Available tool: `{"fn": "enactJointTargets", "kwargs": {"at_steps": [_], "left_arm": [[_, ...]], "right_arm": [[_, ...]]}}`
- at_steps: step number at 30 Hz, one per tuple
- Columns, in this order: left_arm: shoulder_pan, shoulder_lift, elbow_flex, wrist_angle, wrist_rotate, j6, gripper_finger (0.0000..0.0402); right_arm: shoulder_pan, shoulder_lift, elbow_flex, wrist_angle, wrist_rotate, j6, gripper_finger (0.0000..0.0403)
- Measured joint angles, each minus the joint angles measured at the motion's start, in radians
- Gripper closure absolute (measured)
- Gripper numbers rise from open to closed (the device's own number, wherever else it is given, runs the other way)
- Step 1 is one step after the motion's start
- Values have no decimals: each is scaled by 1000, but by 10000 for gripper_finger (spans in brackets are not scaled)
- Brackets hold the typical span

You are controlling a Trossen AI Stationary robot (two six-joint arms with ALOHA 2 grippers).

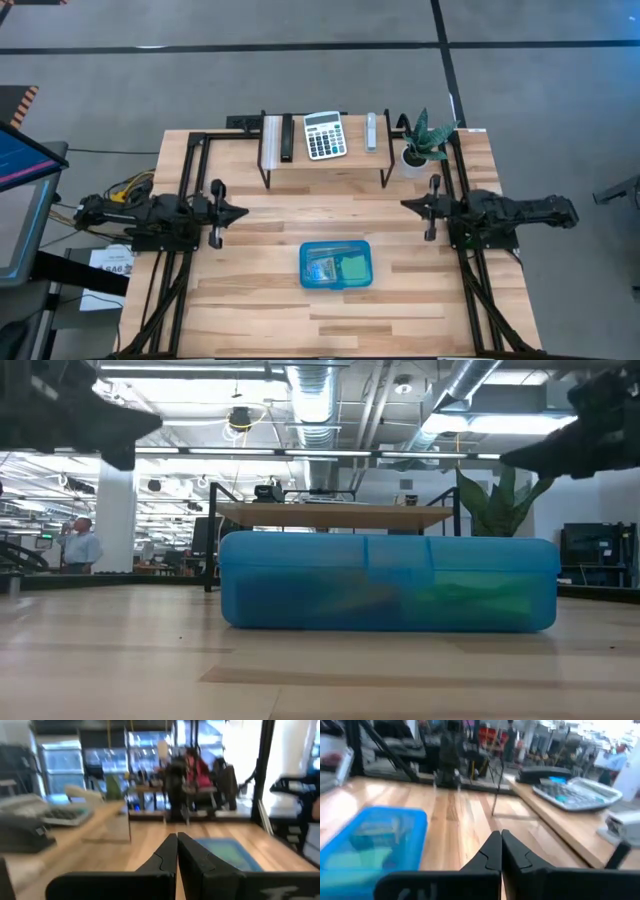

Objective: Pack school essentials
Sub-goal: Return to Home Position

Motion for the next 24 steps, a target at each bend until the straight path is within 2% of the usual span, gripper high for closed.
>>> {"fn": "enactJointTargets", "kwargs": {"at_steps": [3, 8, 12, 17, 24], "left_arm": [[0, 1, 0, -64, 18, -29, 402], [0, 2, 0, -67, 85, -48, 401], [0, 2, 0, -66, 84, -76, 401], [0, 2, 0, -66, 84, -85, 401], [0, 2, 0, -67, 81, -77, 401]], "right_arm": [[-19, 0, -7, 23, -24, 14, 392], [-52, -3, -9, 29, -6, 18, 398], [-88, -2, -9, 32, 78, 92, 383], [-122, -2, -10, 34, 80, 160, 357], [-135, -2, -10, 34, 80, 181, 353]]}}
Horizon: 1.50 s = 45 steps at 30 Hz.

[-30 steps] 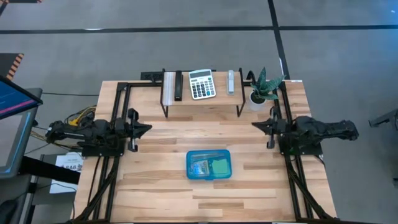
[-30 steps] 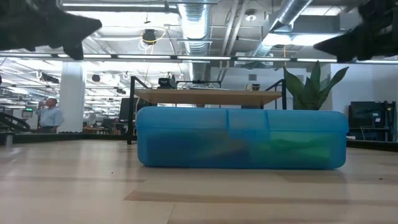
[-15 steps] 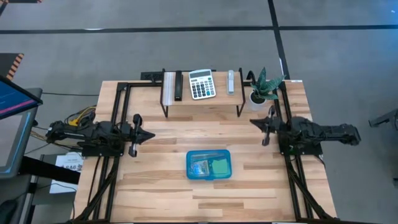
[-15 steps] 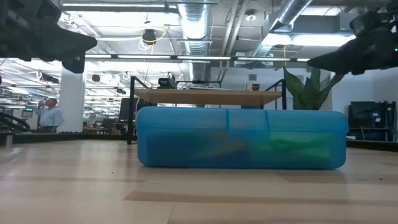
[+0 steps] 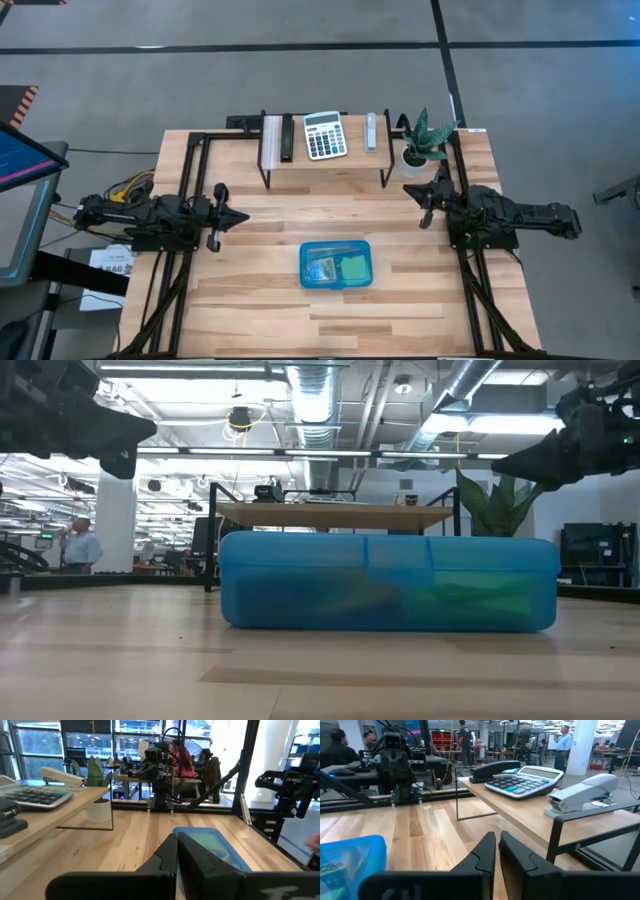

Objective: Pack school essentials
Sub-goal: Return to Home Position

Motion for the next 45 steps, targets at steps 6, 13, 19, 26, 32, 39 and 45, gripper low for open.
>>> {"fn": "enactJointTargets", "kwargs": {"at_steps": [6, 13, 19, 26, 32, 39, 45], "left_arm": [[0, 0, 0, 0, 0, 12, 401], [0, 0, 0, 0, 0, 4, 401], [0, 0, 0, 0, 0, 3, 401], [0, 0, 0, -1, 0, 3, 401], [0, 0, 0, -1, 0, 3, 401], [0, 0, 0, -1, -1, 3, 401], [0, 0, 0, -1, -1, 3, 401]], "right_arm": [[0, 0, 0, 0, 0, 0, 353], [0, 0, 0, 0, 0, 1, 353], [0, 0, -1, -1, 0, 3, 353], [0, 0, -1, -1, 0, 3, 353], [0, 0, -1, -1, 0, 2, 353], [0, 0, -1, -1, 0, 0, 353], [0, 0, -2, -1, 0, 0, 353]]}}
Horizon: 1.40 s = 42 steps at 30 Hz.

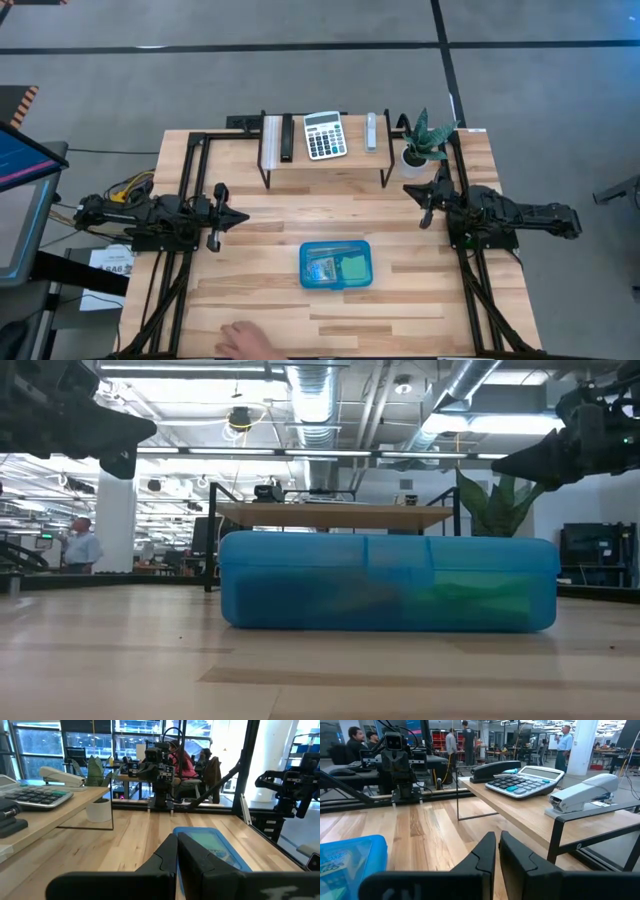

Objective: Pack school essentials
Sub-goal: Return to Home Position

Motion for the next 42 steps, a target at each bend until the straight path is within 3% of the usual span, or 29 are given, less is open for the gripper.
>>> {"fn": "enactJointTargets", "kwargs": {"at_steps": [16, 22, 42], "left_arm": [[0, 14, 0, -1, 0, 2, 401], [0, 9, 0, 0, 2, 98, 401], [0, 9, 0, -6, 33, 87, 401]], "right_arm": [[0, 0, 0, 0, 0, 0, 353], [0, 0, 0, 0, 0, 1, 353], [0, 0, 0, 0, 0, 1, 353]]}}
